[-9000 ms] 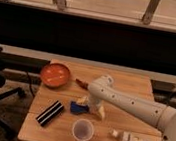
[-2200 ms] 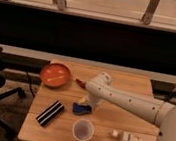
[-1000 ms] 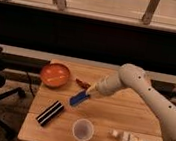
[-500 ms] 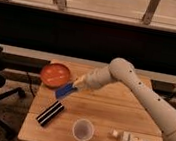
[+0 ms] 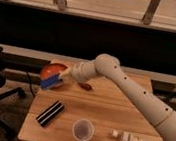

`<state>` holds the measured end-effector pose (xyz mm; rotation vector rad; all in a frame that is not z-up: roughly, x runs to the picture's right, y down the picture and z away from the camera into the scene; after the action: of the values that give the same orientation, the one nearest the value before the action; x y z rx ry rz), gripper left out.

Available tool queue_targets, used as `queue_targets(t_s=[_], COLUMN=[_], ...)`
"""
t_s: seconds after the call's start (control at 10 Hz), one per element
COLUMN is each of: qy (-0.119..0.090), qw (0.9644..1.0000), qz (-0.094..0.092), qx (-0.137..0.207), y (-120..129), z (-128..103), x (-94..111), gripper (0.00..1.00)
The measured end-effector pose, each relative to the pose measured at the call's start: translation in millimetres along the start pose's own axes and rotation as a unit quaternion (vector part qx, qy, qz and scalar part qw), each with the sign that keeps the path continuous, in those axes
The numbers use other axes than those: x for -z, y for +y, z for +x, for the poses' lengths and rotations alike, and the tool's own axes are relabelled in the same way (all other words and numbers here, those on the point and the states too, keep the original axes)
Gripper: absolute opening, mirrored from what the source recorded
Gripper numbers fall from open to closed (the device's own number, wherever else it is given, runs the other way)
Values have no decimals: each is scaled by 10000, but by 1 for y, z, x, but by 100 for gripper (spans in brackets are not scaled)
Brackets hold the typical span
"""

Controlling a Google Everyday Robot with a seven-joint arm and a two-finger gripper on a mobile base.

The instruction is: Place the white sponge in the ceramic bowl

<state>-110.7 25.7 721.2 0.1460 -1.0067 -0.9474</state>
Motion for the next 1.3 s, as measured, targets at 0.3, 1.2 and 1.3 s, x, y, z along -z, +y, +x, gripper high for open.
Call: queue_targets(t_s=[0.3,1.2,1.3], qy=[459,394,433], qw=[9984,9983,9980], qz=[184,-66,-90], qx=[-263,431,441], y=[-20,-53,-53], z=[29,104,112], x=[-16,-71,-72], gripper=[12,80,80])
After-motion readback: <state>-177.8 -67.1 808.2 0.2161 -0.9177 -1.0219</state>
